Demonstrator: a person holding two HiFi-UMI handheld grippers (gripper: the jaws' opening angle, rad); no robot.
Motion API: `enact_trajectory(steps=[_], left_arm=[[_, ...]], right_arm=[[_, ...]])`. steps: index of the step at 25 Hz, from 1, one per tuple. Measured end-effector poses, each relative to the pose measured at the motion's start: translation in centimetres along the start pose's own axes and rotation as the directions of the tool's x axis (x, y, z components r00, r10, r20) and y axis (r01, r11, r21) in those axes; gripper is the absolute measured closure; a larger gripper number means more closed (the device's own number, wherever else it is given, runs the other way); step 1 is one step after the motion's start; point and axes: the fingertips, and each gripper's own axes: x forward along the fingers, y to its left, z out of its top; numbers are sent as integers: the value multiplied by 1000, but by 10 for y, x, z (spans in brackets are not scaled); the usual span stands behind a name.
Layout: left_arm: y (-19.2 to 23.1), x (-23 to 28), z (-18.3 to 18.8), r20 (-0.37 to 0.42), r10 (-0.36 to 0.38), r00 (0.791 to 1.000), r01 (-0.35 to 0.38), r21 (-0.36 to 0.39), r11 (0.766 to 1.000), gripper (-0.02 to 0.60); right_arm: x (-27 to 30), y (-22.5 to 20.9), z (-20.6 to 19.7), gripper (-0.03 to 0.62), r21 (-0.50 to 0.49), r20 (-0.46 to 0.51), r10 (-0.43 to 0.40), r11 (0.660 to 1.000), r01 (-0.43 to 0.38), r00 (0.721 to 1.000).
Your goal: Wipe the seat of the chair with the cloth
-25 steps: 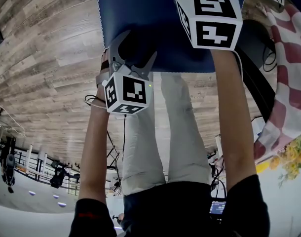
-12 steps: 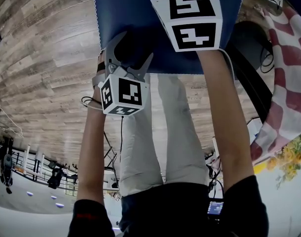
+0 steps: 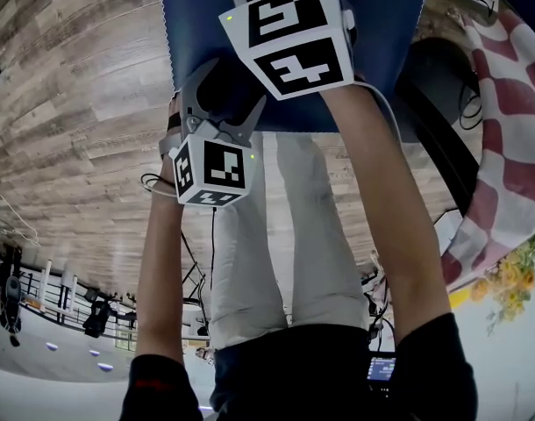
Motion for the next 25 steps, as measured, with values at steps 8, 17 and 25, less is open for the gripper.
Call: enact_trajectory(steps=[8,17,25], left_arm=[[1,-1,0,3,-1,1000,1,2,1000,233],[1,-1,0,11,-1,1000,1,4,1000,233],[3,-1,-1,18,3,1000,-3,6,1000,233]], right_arm=[[8,26,4,539,-109,4,55,993,-54,998],[7,26,-1,539,-226,-6,-2,974,1,1000],[5,22,-5,539,-268,-7,-33,963,30,999]])
